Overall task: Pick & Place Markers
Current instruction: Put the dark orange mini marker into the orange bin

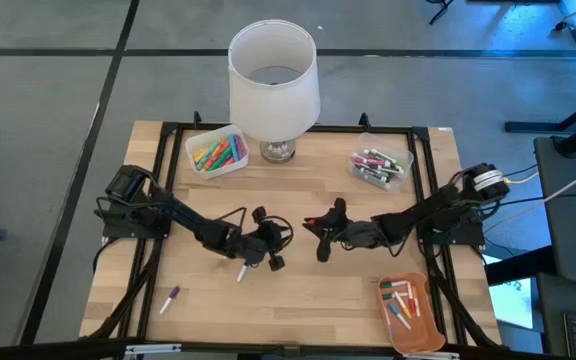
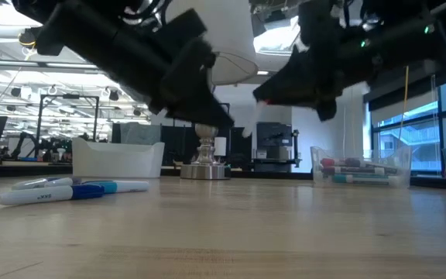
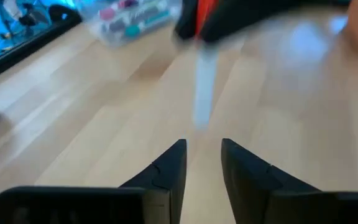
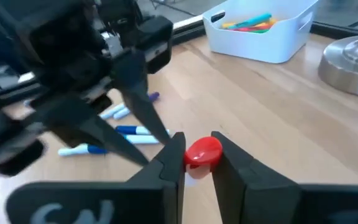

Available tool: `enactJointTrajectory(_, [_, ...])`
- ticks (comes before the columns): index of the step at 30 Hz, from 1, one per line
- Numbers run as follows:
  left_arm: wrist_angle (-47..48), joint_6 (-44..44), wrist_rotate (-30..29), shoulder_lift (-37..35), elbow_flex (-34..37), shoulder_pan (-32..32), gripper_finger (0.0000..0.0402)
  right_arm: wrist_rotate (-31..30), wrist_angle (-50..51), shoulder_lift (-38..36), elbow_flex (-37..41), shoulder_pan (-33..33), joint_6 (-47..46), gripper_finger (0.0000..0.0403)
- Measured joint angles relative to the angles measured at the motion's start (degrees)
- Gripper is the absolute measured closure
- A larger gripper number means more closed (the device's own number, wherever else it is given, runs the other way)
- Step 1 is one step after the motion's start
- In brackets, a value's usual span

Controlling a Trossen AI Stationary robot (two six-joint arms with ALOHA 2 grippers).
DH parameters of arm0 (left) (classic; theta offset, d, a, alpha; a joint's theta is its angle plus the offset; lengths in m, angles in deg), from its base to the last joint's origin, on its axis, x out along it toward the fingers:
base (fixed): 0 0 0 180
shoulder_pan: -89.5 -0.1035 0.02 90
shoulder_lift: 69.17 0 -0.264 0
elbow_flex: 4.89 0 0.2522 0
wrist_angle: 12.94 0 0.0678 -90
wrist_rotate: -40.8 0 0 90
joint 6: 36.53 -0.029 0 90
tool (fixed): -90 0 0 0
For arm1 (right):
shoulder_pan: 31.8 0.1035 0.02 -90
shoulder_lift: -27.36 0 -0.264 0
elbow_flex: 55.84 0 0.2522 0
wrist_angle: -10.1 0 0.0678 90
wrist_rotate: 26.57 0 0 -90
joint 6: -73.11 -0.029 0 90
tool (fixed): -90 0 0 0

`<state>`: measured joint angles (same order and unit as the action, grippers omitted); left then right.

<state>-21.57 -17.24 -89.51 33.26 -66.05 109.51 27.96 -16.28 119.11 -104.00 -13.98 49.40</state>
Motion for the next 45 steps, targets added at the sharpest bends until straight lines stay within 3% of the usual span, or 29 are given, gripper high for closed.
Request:
enactJointTrajectory(4, [7.09, 1.33, 0.03, 0.00, 0.00, 0.02, 0.0297, 2.25, 13.15, -6.99, -1.65, 0.23, -0.96, 0.0347])
enactJointTrajectory(8, [9.82, 2.53, 0.17, 0.00, 0.00, 0.02, 0.0293, 4.14, 39.09, -12.80, -9.20, 1.95, -5.42, 0.0347])
enactJointTrajectory(13, [9.76, 2.51, 0.17, 0.00, 0.00, 0.02, 0.0293, 4.56, 70.09, -13.87, -22.43, 6.67, -13.27, 0.0347])
enactJointTrajectory(17, [9.76, 2.49, -0.17, 0.00, 0.00, 0.02, 0.0296, 8.35, 83.38, -13.56, -30.35, 10.77, -18.72, 0.0347])
enactJointTrajectory(24, [9.78, -0.20, 4.93, 0.00, 0.00, 0.00, 0.0299, 9.11, 88.36, -13.55, -37.17, 18.24, -22.15, 0.0347])
enactJointTrajectory(31, [9.79, -0.36, 6.04, 0.00, 0.00, 0.00, 0.0301, 14.68, 95.04, -13.53, -40.65, 23.97, -28.02, 0.0347])
enactJointTrajectory(39, [9.76, -0.57, 5.79, 0.02, 0.00, 0.00, 0.0307, 29.10, 103.08, -13.53, -37.71, 30.31, -43.51, 0.0347])
enactJointTrajectory(45, [9.79, -0.57, 6.78, 0.02, 0.00, 0.02, 0.0303, 32.81, 98.58, -13.48, -32.48, 34.61, -52.84, 0.0331])
